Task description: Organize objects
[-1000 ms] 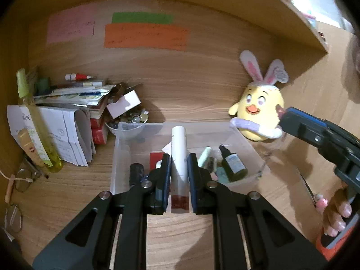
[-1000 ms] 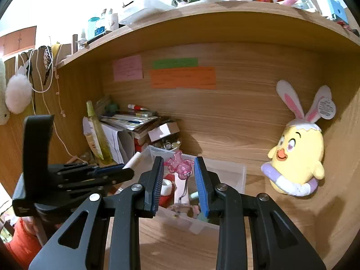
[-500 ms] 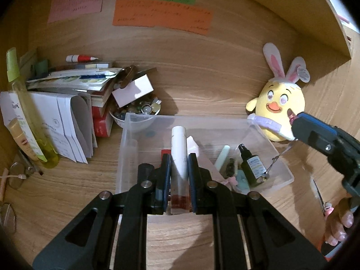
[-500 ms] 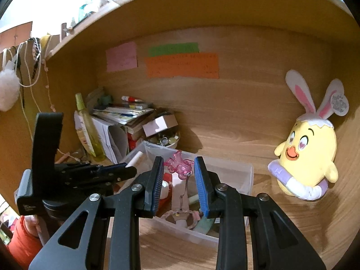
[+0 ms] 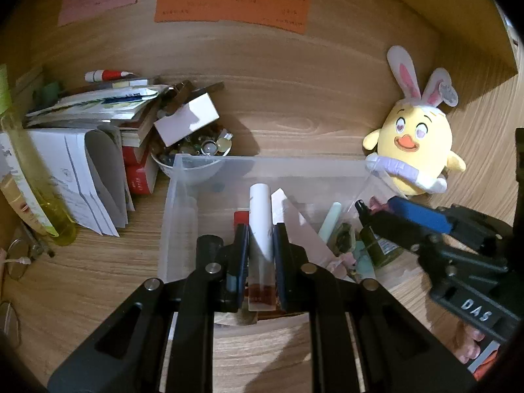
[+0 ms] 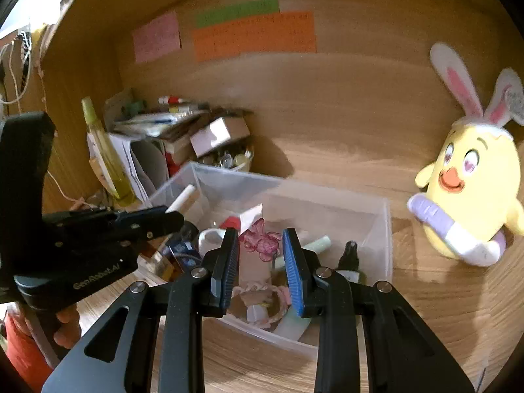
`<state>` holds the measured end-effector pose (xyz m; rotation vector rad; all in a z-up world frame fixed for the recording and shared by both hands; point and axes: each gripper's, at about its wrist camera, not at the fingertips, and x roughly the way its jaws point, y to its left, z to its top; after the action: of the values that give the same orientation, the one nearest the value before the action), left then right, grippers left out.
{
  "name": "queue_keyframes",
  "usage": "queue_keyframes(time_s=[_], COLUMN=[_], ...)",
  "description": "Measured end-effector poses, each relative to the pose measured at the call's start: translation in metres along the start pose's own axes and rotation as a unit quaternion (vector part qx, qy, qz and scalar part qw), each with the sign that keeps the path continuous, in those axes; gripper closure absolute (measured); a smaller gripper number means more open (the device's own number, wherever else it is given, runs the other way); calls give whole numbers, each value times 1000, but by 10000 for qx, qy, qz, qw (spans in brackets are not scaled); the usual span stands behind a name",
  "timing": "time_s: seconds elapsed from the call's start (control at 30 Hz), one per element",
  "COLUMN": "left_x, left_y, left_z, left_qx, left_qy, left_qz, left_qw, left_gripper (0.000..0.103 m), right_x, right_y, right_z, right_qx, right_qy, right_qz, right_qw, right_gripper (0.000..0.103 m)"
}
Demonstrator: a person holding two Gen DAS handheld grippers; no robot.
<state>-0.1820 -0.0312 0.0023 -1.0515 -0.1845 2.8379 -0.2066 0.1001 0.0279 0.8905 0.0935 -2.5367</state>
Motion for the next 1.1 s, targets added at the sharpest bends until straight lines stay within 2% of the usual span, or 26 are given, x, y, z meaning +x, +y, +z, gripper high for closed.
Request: queue_keyframes(time_s=[0.27,0.47,0.7,0.87,1.0,1.1], left_x=[4,-6,-24,-38,-50,-60], left_y=[-1,-3,-2,1,2,1], left_z=[-2,-1,-4,-8,-11,-14], left_qx=[18,39,61,36,60,87], left_qy=[61,-11,-138,-229,-324,-436], left_qz=[-122,-228,-247,-230,-168,-118], left_qw=[9999,9997,9996,9995,9993,9989], left_gripper=[88,87,74,61,53,44], right_x=[25,31,32,20,6,-8], right_y=[-1,-1,-3,-2,0,2], right_z=[-10,-13,-13,-13,-13,-13], right_qx=[-23,-65,-26,0,-20,-26], right_qy=[454,611,740,654,541,414], right_qz=[-32,-93,-177,-204,-219,-236], right_qw=[9990,9981,9971,9977,9983,9989], right_gripper=[78,77,77,56,52,45])
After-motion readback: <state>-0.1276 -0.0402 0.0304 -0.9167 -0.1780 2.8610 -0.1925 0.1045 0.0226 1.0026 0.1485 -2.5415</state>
